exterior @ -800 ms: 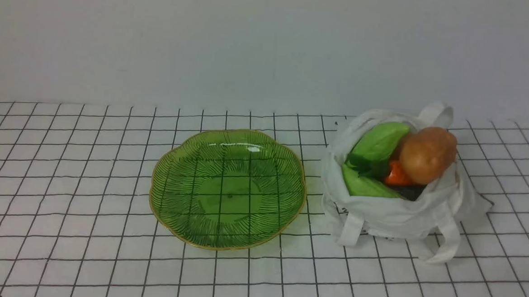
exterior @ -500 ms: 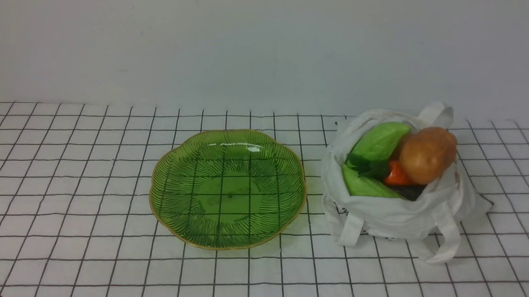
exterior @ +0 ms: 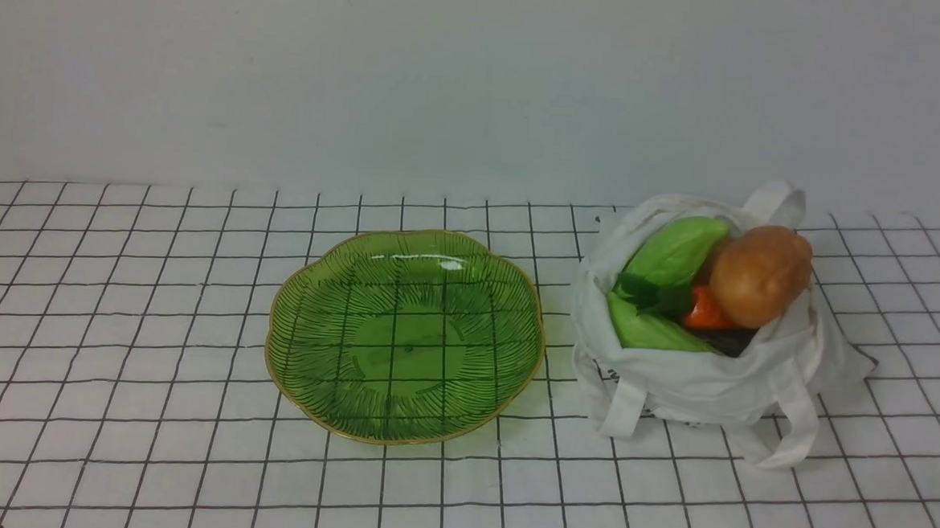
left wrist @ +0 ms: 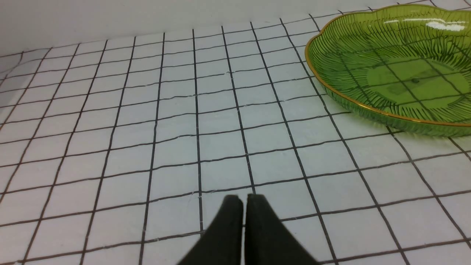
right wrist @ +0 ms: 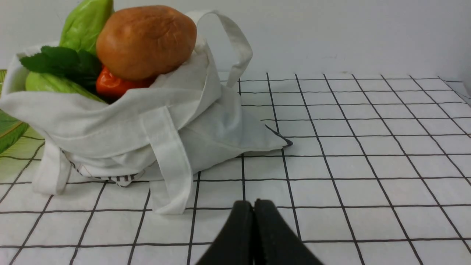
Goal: Take vegetables from bag on white checkered tablecloth place on plate.
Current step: 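Reach into the bag and grasp the item inside with the right gripper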
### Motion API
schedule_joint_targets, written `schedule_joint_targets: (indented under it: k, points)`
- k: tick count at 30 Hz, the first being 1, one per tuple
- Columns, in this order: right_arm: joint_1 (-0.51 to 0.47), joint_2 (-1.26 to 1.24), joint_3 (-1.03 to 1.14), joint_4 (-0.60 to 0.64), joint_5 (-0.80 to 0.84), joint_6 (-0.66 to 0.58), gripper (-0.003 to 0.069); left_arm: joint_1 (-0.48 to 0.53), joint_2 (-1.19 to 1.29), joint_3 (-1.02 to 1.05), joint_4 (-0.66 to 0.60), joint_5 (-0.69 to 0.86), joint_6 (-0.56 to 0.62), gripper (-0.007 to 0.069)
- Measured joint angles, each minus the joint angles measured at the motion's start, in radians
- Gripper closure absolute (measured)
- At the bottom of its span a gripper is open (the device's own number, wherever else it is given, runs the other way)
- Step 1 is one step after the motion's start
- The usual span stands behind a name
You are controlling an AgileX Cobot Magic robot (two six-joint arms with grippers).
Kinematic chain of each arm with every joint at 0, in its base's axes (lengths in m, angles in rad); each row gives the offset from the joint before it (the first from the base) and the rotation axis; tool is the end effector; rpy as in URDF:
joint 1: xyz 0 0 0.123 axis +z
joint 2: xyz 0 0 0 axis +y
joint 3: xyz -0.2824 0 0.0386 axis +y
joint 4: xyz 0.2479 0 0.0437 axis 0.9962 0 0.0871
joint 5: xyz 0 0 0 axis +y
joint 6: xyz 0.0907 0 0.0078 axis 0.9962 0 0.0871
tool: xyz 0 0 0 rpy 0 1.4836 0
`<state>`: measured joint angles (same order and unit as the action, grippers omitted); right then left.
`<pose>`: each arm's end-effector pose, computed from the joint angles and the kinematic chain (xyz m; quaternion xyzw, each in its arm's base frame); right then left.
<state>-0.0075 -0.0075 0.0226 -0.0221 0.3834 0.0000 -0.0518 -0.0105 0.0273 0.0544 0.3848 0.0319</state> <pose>0.0525 -0.0011 0.1714 -0.0028 0.8081 -0.0116 0.5889 0.0524 -0.0008 0.1699 0.0482 0.8075 0.0172 0.5877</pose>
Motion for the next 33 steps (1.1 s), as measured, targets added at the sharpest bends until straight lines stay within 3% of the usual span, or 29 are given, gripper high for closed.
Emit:
schedule_joint_targets:
  k: [3,9,12,18,22,26,33]
  points:
    - [0.0,0.0,0.0,0.012,-0.016,0.007,0.0675,0.0,0.0,0.0,0.0,0.0,0.0,0.0633]
    - [0.0,0.0,0.007,0.4,-0.296,0.217,0.0675,0.0,0.0,0.0,0.0,0.0,0.0,0.0633]
    - [0.0,0.0,0.007,0.583,-0.428,0.259,0.0675,0.0,0.0,0.0,0.0,0.0,0.0,0.0633]
    - [0.0,0.0,0.007,0.669,-0.499,0.173,0.0675,0.0,0.0,0.0,0.0,0.0,0.0,0.0633]
    - [0.002,0.0,0.004,0.724,-0.522,0.215,0.0675,0.0,0.0,0.0,0.0,0.0,0.0,0.0633]
    - [0.003,0.0,-0.09,0.702,-0.392,0.23,0.0675,0.0,0.0,0.0,0.0,0.0,0.0,0.0633]
    - [0.003,0.306,-0.53,0.477,0.105,0.106,0.0675,0.0,0.0,0.0,0.0,0.0,0.0,0.0633]
